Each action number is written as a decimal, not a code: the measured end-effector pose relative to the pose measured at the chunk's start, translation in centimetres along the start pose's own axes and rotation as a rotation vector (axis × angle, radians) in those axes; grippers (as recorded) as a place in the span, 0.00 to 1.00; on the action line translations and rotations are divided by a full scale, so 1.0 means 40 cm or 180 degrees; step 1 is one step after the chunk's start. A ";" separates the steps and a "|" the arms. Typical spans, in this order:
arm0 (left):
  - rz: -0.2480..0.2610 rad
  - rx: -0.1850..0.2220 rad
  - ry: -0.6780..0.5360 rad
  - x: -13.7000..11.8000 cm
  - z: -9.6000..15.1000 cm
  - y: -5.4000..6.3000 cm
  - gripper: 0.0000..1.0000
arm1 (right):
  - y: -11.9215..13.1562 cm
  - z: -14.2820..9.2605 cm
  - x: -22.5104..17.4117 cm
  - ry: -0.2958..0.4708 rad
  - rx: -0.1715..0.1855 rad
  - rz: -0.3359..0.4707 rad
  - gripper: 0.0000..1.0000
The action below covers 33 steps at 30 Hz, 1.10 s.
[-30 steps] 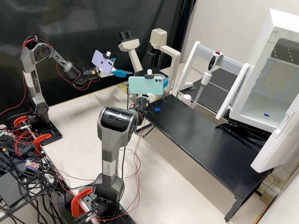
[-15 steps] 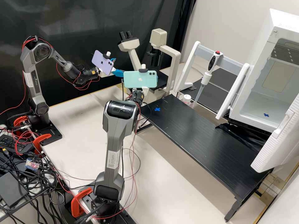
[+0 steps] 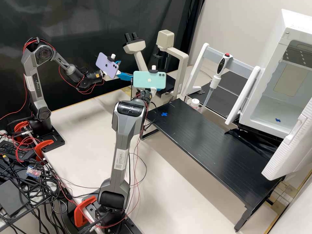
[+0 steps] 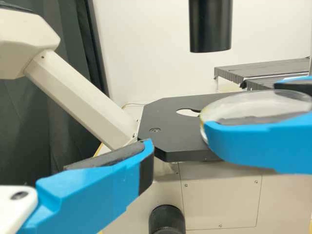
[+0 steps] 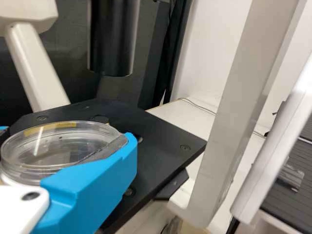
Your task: Move the petri dish to the microscope
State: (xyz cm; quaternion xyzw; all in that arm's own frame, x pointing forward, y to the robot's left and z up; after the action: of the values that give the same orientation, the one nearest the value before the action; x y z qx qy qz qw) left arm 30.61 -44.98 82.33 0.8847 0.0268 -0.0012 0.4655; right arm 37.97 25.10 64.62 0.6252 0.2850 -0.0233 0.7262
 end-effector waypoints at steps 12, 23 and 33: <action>0.0000 0.0000 0.0000 0.000 0.000 0.000 1.00 | 0.036 0.021 0.102 -0.0213 0.0124 -0.0073 0.00; 0.0000 0.0000 0.0000 0.000 0.000 0.000 1.00 | 0.045 0.012 0.145 -0.0320 0.0062 -0.0203 0.00; 0.0000 0.0000 0.0000 0.000 0.000 0.000 1.00 | 0.031 0.025 0.168 -0.0371 0.0082 -0.0295 0.00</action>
State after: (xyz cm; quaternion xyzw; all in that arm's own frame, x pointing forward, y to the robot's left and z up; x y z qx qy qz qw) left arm 30.61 -44.98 82.33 0.8847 0.0268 -0.0012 0.4655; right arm 44.44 26.61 62.82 0.6182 0.2705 -0.0969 0.7316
